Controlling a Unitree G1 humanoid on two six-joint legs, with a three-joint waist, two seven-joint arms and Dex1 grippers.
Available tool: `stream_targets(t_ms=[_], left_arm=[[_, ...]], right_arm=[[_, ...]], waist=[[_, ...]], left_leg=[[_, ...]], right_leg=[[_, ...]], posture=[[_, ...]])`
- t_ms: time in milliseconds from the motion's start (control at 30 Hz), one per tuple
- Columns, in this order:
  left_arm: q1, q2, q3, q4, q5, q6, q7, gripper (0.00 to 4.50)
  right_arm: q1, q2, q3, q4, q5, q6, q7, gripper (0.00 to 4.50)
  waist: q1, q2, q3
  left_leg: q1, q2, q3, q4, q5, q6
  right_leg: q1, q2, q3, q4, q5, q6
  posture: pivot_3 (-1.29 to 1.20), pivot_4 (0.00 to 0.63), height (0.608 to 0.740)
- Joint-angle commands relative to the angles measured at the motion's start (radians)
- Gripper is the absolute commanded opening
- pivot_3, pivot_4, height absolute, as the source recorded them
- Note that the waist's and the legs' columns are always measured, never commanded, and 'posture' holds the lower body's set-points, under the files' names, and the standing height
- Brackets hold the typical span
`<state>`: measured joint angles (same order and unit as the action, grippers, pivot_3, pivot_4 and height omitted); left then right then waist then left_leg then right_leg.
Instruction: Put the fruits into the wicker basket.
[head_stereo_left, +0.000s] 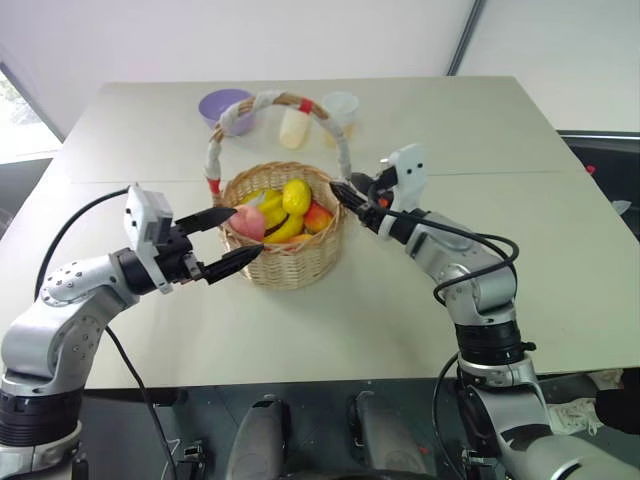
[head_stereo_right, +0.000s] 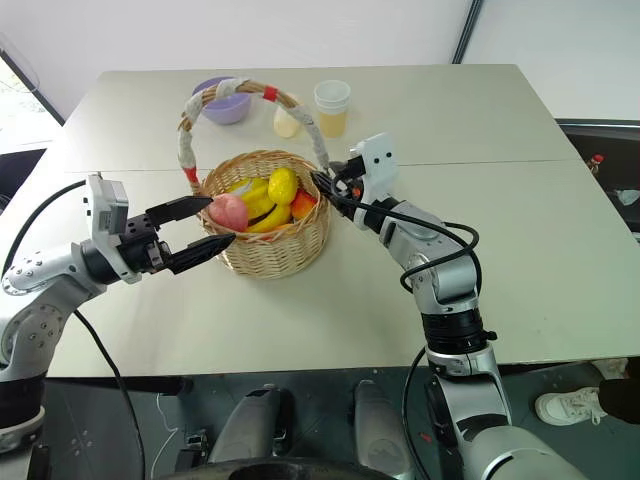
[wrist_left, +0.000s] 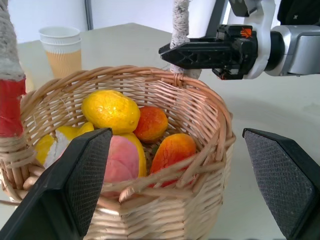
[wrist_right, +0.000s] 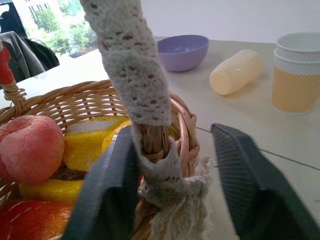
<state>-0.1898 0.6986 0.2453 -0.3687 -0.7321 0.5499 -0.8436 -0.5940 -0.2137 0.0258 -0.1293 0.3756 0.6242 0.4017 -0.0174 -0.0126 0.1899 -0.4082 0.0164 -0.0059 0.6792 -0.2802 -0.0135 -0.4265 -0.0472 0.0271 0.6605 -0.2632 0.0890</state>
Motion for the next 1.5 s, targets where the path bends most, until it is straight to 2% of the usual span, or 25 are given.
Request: stream_targets(t_ms=[33,167,367,500,633,767,833,867,1033,1067,1167,1300,1400,1500], left_arm=[[-0.004,-0.007,0.0,-0.037,-0.003,-0.016,0.003,4.5],[-0.008,-0.01,-0.004,-0.034,-0.003,-0.018,-0.001,4.5],[-0.039,-0.016,-0.029,-0.007,0.004,-0.029,-0.014,4.5],[-0.071,-0.03,-0.057,0.019,0.017,-0.04,-0.022,4.5],[-0.093,-0.048,-0.069,0.04,0.033,-0.054,-0.024,4.5],[-0.097,-0.058,-0.071,0.048,0.049,-0.064,-0.025,4.5],[-0.098,-0.063,-0.07,0.049,0.054,-0.066,-0.024,4.5],[-0.099,-0.065,-0.07,0.05,0.056,-0.066,-0.023,4.5],[-0.101,-0.067,-0.068,0.061,0.068,-0.066,-0.015,4.5],[-0.102,-0.068,-0.068,0.071,0.078,-0.065,-0.005,4.5],[-0.098,-0.069,-0.072,0.107,0.132,-0.085,0.024,4.5],[-0.078,-0.077,-0.044,0.191,0.184,-0.113,0.069,4.5],[-0.038,-0.08,-0.018,0.226,0.2,-0.142,0.084,4.5],[0.022,-0.092,0.012,0.263,0.226,-0.18,0.113,4.5]], right_arm=[[-0.001,0.004,-0.024,-0.052,0.017,-0.028,0.006,0.09],[0.018,-0.024,-0.058,-0.112,0.023,-0.038,0.004,0.09],[0.019,-0.176,-0.264,-0.094,-0.005,-0.087,-0.051,0.09],[-0.005,-0.293,-0.398,0.101,-0.061,-0.17,-0.124,0.09],[-0.03,-0.325,-0.443,0.29,-0.1,-0.275,-0.18,0.09],[-0.041,-0.338,-0.464,0.389,-0.113,-0.342,-0.21,0.09],[-0.029,-0.342,-0.464,0.391,-0.104,-0.355,-0.202,1.18],[-0.022,-0.343,-0.464,0.385,-0.098,-0.357,-0.197,1.48],[0.026,-0.362,-0.473,0.292,-0.103,-0.347,-0.209,4.17],[0.054,-0.38,-0.482,0.245,-0.104,-0.341,-0.203,4.44],[0.148,-0.424,-0.506,0.119,-0.067,-0.308,-0.146,4.44],[0.341,-0.487,-0.499,-0.044,0.012,-0.27,0.038,4.44],[0.444,-0.503,-0.453,-0.121,0.057,-0.259,0.157,4.44],[0.495,-0.482,-0.35,-0.181,0.092,-0.238,0.251,4.44]], waist=[[0.0,0.0,0.0],[0.0,0.0,0.0],[0.008,0.0,0.0],[0.005,0.0,0.0],[-0.007,0.0,0.0],[-0.026,0.003,0.001],[-0.027,0.003,0.001],[-0.026,0.003,0.001],[-0.022,0.003,0.001],[-0.018,0.003,0.001],[-0.006,0.003,0.001],[0.003,0.002,0.001],[-0.004,0.002,0.001],[-0.009,0.002,0.001]], left_leg=[[0.0,0.0,0.0,0.0,0.0,0.0],[0.0,0.0,0.0,0.0,0.0,0.0],[-0.001,-0.001,0.0,0.0,0.0,0.0],[-0.001,-0.002,0.001,0.0,0.0,0.0],[0.0,-0.002,0.002,-0.001,0.0,0.0],[0.001,0.0,0.002,-0.001,0.0,0.0],[0.001,0.0,0.002,-0.001,0.0,0.0],[0.001,0.0,0.002,-0.001,0.0,0.0],[0.001,0.0,0.002,-0.001,0.0,0.0],[0.0,0.0,0.002,-0.001,0.0,0.0],[0.0,-0.001,0.001,-0.001,0.0,0.0],[0.0,-0.001,0.001,-0.001,0.0,0.0],[0.002,0.0,0.002,-0.001,0.0,0.0],[0.003,0.001,0.002,-0.001,0.0,0.0]], right_leg=[[0.0,0.0,0.0,0.0,0.0,0.0],[0.0,0.0,0.0,0.0,0.0,0.0],[0.0,-0.001,0.0,-0.001,0.0,0.0],[0.0,0.0,0.0,-0.001,0.0,0.0],[0.001,0.001,0.001,-0.001,0.0,0.0],[0.0,0.003,0.002,-0.001,0.0,0.0],[0.0,0.003,0.002,0.0,0.0,0.0],[0.0,0.003,0.002,0.0,0.0,0.0],[0.0,0.002,0.002,0.0,0.0,0.0],[0.0,0.002,0.002,0.0,0.0,0.0],[0.0,0.001,0.002,-0.001,0.0,0.0],[0.001,0.002,0.002,-0.002,0.0,0.0],[0.002,0.002,0.002,-0.002,0.0,0.0],[0.002,0.002,0.002,-0.002,0.0,0.0]], posture=[[0.0,0.15,0.74],[0.0,0.15,0.74],[0.0,0.15,0.74],[0.0,0.15,0.74],[0.0,0.15,0.74],[0.0,0.15,0.74],[0.0,0.15,0.74],[0.0,0.15,0.74],[0.0,0.15,0.74],[0.0,0.15,0.74],[0.0,0.15,0.74],[0.0,0.15,0.74],[0.0,0.15,0.74],[0.0,0.15,0.74]])
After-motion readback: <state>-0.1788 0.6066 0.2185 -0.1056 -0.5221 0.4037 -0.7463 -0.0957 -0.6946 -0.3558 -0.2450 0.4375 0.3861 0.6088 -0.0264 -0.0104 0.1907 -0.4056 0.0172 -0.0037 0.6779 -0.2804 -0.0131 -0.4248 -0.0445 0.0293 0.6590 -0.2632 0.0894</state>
